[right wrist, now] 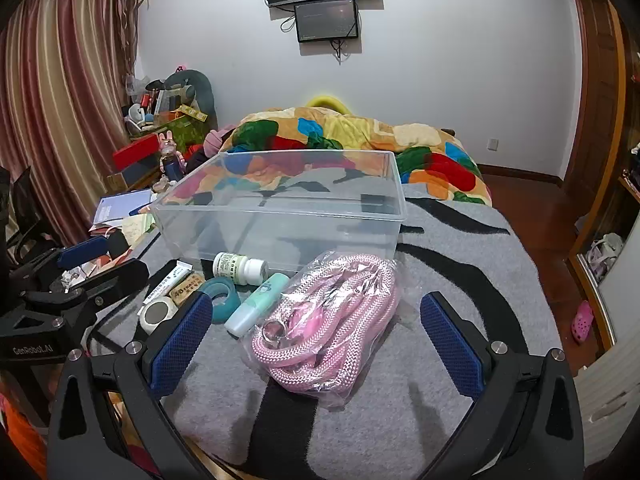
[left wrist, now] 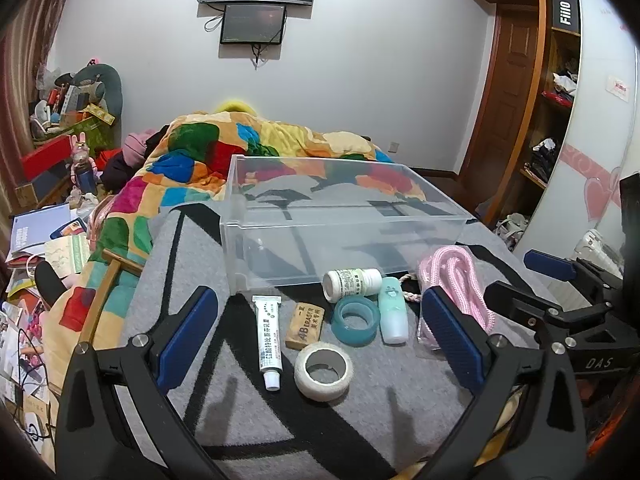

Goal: Organize objects

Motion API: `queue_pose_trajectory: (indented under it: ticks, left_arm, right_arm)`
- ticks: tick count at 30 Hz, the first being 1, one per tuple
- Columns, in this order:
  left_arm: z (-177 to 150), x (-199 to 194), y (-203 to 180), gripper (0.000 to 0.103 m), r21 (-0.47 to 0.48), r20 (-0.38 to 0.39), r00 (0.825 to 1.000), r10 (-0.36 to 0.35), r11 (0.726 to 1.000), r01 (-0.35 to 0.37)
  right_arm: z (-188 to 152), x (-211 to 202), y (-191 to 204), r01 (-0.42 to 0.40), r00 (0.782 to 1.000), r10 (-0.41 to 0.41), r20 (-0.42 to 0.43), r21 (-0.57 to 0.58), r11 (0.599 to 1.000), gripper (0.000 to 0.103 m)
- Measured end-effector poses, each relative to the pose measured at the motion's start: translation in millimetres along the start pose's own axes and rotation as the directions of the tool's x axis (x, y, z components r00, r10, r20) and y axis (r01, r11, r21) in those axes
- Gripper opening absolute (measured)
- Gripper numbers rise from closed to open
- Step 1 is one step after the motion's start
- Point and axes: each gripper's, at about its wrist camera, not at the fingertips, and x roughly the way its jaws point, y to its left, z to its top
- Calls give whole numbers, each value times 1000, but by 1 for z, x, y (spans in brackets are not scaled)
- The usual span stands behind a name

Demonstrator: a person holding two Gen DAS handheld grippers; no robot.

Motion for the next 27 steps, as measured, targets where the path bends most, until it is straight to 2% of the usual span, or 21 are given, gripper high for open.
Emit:
queue_pose_trajectory:
  ticks: [27]
  left_arm:
    - [-1,-2,-6,103,13,-1,1000,-9,1000,9]
  right_arm:
    - [0,0,1,-20,1000,20,-7,10,1000,103]
